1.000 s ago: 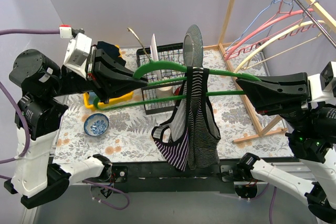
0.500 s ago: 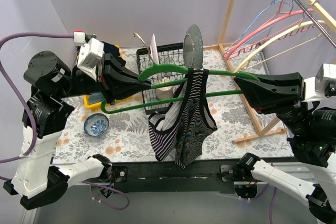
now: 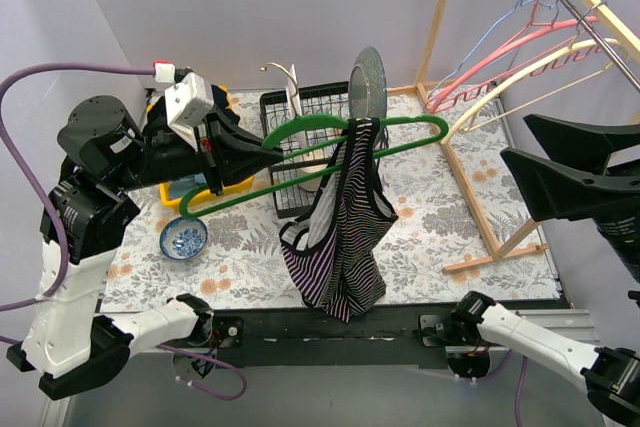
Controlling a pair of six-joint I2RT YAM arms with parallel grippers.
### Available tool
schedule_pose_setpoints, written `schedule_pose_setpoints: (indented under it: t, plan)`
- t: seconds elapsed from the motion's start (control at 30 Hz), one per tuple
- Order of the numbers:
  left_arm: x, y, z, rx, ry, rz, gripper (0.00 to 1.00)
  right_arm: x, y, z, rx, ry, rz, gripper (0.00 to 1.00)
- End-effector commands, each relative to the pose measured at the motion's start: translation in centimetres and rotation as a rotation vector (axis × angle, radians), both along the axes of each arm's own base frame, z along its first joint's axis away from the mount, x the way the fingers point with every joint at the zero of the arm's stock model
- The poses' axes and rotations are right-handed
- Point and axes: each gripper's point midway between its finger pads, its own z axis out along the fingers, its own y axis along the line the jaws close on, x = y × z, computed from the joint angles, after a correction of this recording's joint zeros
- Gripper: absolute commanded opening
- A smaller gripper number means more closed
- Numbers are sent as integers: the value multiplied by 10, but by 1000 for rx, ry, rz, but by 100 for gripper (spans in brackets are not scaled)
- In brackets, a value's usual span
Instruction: Remove the tank top from the hanger
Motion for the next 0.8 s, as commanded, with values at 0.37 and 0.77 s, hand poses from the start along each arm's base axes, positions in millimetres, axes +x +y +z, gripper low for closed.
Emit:
schedule_pose_setpoints:
  t: [0.37,0.77]
  plan:
    - [-6,-10,-26,45,17,-109,0,20,152,2,-386,-55,473,78]
    - [-9,-16,-39,62,43,-161,0,33,207,-59,-517,25,690,67]
